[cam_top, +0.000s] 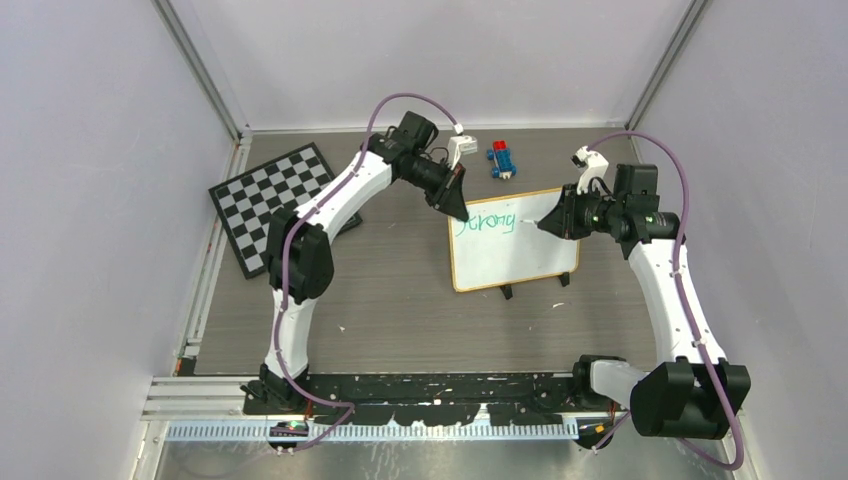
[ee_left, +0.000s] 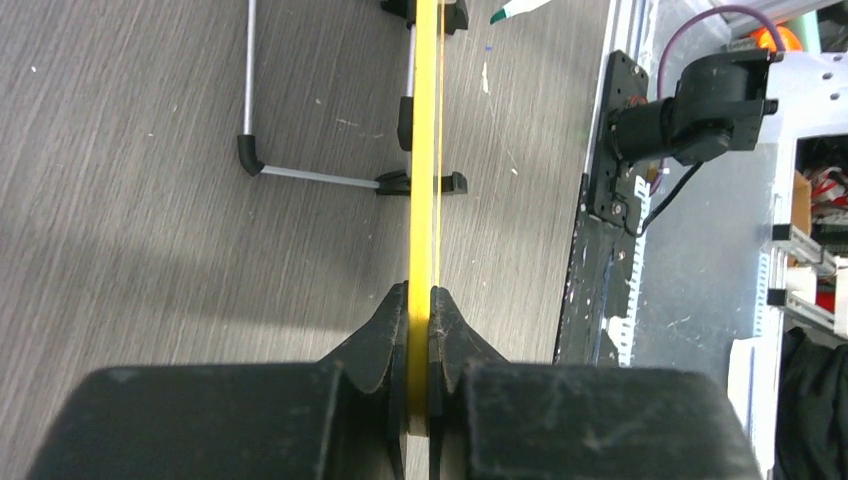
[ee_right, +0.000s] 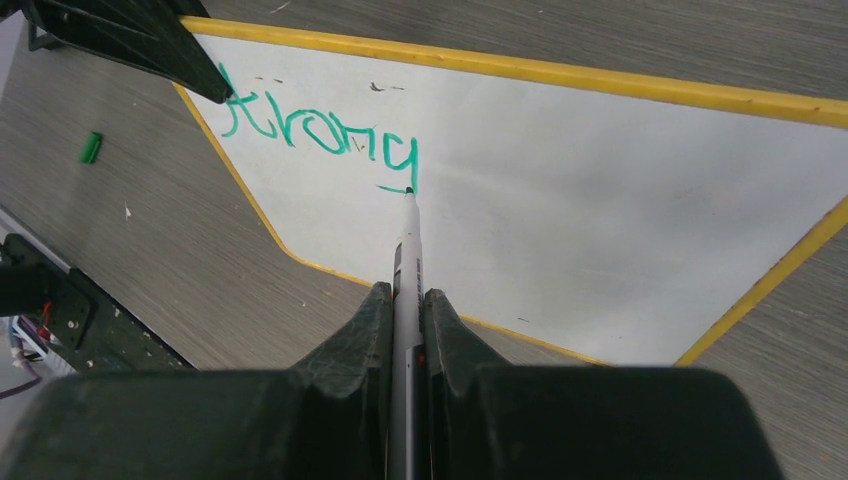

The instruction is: Write a sentence on the whiteboard

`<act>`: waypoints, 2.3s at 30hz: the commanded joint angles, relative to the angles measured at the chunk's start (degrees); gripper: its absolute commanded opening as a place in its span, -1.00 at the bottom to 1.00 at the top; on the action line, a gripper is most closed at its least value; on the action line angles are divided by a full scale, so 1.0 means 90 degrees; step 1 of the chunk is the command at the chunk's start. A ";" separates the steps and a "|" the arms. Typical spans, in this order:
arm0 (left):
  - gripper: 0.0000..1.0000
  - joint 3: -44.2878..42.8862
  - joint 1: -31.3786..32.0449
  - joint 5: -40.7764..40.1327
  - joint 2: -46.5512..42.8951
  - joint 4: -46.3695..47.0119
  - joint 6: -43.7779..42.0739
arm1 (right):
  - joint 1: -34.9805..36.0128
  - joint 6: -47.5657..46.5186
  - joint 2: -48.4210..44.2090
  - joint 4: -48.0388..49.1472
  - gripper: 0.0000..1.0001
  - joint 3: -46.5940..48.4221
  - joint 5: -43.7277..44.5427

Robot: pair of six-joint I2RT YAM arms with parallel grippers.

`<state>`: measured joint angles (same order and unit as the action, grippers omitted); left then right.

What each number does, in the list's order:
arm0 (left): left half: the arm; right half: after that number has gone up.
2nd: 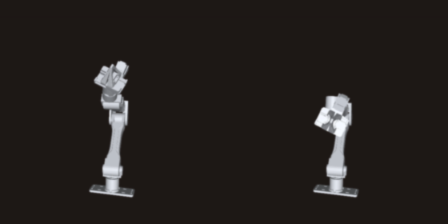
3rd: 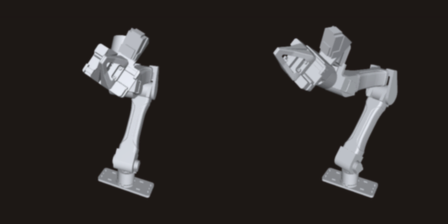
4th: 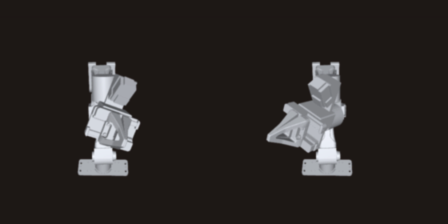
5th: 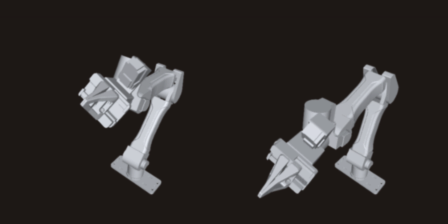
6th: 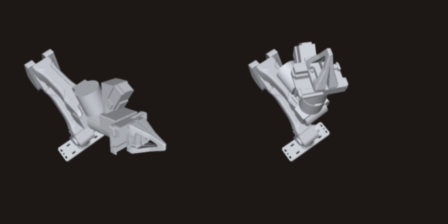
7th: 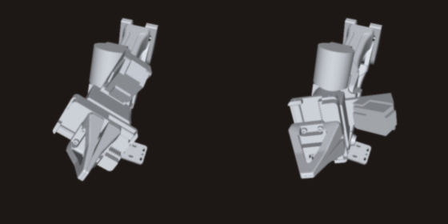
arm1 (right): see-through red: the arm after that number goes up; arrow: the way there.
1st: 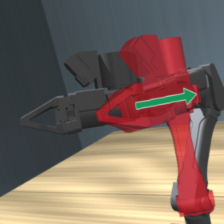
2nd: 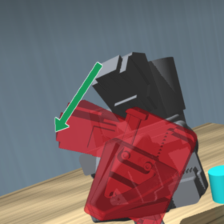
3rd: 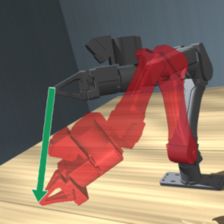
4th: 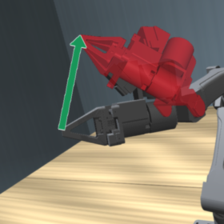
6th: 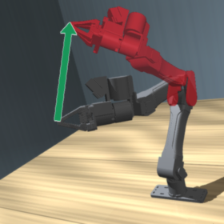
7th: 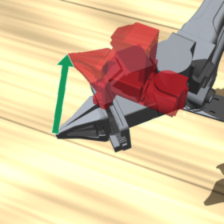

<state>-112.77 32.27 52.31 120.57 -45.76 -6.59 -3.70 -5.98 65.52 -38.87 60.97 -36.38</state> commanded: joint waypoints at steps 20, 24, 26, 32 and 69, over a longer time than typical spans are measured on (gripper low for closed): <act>-0.70 -0.0126 0.0062 -0.0009 0.0294 0.0090 0.0137 | 0.0067 -0.0337 0.0053 0.0232 -1.00 0.0276 0.0345; -0.56 -0.0141 0.0064 -0.0041 0.0294 0.0105 0.0165 | 0.0122 -0.0362 0.0120 0.0276 -1.00 0.0267 0.0400; -0.56 -0.0146 0.0059 -0.0041 0.0299 0.0111 0.0173 | 0.0186 -0.0344 0.0144 0.0300 -1.00 0.0274 0.0403; -0.75 -0.0157 0.0069 -0.0017 0.0319 0.0116 0.0161 | 0.0410 -0.0313 0.0258 0.0380 -0.99 0.0334 0.0560; -1.00 0.0004 0.0068 0.0005 0.0241 0.0082 -0.0010 | 0.0635 0.0066 0.0282 0.0712 -0.99 0.0612 0.0967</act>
<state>-112.88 32.67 53.56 123.46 -45.76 -5.48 2.13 -6.22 69.71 -35.57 63.16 -24.86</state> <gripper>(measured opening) 0.088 0.173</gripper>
